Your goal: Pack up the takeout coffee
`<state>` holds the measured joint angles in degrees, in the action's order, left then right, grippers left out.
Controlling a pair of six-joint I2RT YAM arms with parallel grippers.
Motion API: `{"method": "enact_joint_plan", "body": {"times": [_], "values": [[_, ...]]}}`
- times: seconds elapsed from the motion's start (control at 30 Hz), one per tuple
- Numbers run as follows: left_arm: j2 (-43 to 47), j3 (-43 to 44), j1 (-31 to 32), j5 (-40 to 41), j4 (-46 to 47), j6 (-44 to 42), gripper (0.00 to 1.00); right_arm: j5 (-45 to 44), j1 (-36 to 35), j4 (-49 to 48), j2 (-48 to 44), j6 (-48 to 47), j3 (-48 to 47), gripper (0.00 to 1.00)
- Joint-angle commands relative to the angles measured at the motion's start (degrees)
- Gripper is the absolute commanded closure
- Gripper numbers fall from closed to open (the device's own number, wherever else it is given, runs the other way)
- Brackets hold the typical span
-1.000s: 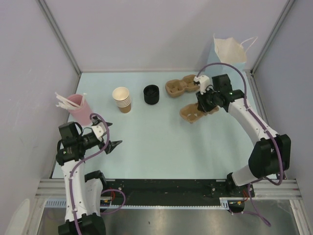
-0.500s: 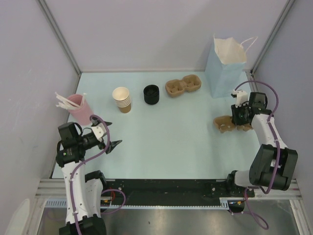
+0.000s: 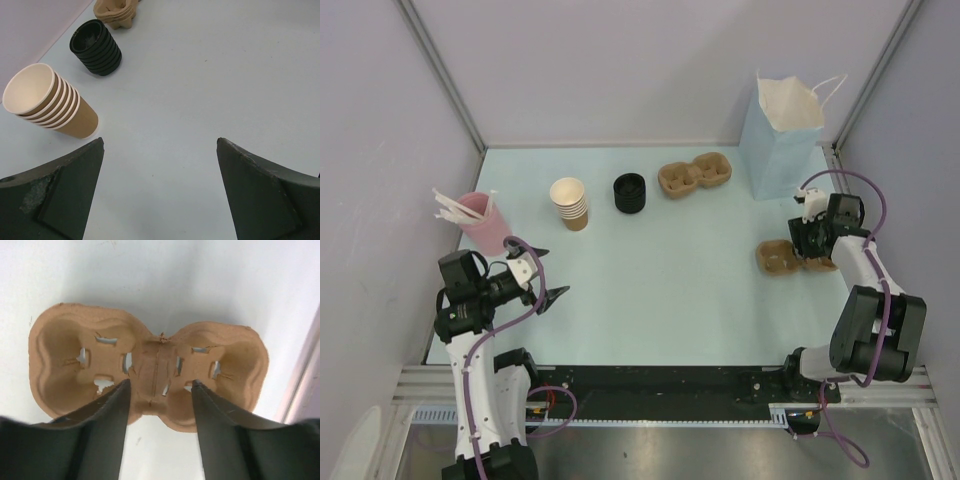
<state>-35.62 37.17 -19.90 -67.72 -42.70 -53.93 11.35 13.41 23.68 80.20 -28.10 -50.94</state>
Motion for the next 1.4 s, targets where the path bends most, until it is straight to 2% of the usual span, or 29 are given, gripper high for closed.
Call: {"method": "enact_joint_plan", "body": {"times": [0.0,0.07,0.2,0.3,0.4,0.57,0.83,1.0,1.17,1.37], "values": [[0.4,-0.6,-0.3,-3.0,1.4,-0.8,0.00,0.5,0.1,0.1,-6.4,-1.1,0.0,0.37],[0.4,-0.6,-0.2,-3.1,1.2,-0.8,0.00,1.4,-0.1,2.2,-11.1,-2.0,-1.3,0.27],[0.4,-0.6,-0.3,-3.1,1.1,-0.9,0.00,2.6,-2.0,4.0,-18.5,-5.3,-6.0,0.21],[0.4,-0.5,-0.4,-3.1,1.0,-1.1,0.00,2.4,-4.2,0.3,-21.6,-8.5,-8.6,0.19],[0.7,-0.5,-0.4,-2.9,0.9,-0.9,0.00,1.9,-5.5,-5.8,-20.1,-9.4,-11.8,0.17],[1.1,-0.6,-0.5,-2.6,1.2,-0.6,0.00,4.6,-6.4,-11.8,-11.3,-0.8,-19.7,0.19],[0.5,-0.9,-0.6,-2.1,1.9,-0.4,0.00,5.0,-15.9,-20.6,-0.1,6.0,-28.9,0.20],[0.0,-1.0,-0.7,-1.6,2.4,-0.2,0.00,0.0,-18.3,-28.2,7.2,9.6,-33.7,0.23],[-0.7,-1.1,-0.7,-1.4,2.8,0.1,0.00,-6.8,-20.5,-28.9,16.6,9.5,-41.0,0.23],[-1.2,-1.0,-0.7,-1.0,3.1,0.3,0.00,-9.1,-21.1,-21.6,27.0,11.1,-54.5,0.23]]}}
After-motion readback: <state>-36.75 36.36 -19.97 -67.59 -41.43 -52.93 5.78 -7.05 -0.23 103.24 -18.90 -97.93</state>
